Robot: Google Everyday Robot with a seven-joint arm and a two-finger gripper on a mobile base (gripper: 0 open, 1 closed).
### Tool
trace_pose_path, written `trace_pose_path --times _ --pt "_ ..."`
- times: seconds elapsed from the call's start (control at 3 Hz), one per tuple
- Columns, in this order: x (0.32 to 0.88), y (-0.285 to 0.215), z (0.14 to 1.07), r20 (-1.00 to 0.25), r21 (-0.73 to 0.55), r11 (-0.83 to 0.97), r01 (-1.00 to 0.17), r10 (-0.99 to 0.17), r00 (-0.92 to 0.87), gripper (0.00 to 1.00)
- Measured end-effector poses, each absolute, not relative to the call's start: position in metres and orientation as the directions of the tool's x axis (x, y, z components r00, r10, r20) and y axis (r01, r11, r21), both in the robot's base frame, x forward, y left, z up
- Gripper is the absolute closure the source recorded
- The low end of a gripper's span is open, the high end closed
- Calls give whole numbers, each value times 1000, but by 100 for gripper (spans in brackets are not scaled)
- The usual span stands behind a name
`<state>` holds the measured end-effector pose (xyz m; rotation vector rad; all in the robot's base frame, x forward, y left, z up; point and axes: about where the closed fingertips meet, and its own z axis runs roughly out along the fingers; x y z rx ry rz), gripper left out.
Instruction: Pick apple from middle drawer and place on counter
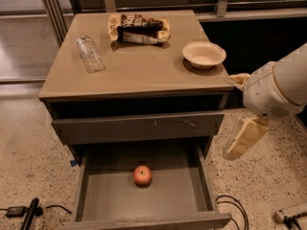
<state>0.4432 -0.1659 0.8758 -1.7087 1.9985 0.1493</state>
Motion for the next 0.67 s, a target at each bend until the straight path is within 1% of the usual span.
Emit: trace_pose_path --times 0.33,0.67 --pt "443 -151 831 -493 -225 227 -948 -865 -90 0" --pt "443 -151 831 -493 -225 227 -948 -865 -90 0"
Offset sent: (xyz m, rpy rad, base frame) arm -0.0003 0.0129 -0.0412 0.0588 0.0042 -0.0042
